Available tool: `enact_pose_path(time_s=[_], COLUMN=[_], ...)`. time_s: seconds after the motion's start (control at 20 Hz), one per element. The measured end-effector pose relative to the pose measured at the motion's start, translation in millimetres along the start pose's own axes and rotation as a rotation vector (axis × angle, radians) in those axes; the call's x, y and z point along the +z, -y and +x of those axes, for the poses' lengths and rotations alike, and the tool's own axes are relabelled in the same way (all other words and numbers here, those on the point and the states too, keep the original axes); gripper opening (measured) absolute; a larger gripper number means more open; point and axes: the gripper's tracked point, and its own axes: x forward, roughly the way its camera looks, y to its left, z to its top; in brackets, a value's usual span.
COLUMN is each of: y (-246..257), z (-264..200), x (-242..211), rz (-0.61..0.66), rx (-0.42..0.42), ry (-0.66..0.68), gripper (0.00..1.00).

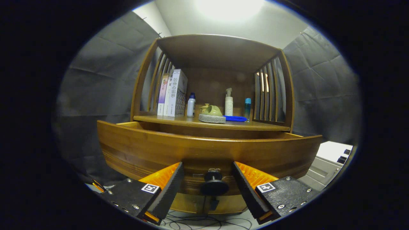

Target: Pull open the drawer, take out the items inside it, and place them on the countertop above the cabinet.

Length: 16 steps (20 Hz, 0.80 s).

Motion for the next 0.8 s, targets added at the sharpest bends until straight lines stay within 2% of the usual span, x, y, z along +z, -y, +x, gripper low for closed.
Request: enact_pose_path(time_s=[0.3,0.55,0.8], y=[-0.4,6.1,4.2], z=[6.9,43.5,59.8], x=[1.9,3.2,3.4], rz=[-0.018,-0.032,-0.041], rx=[0.008,0.014,0.01], ry=[-0.011,-0.02,-0.029], gripper=[0.95,0.95,0.95])
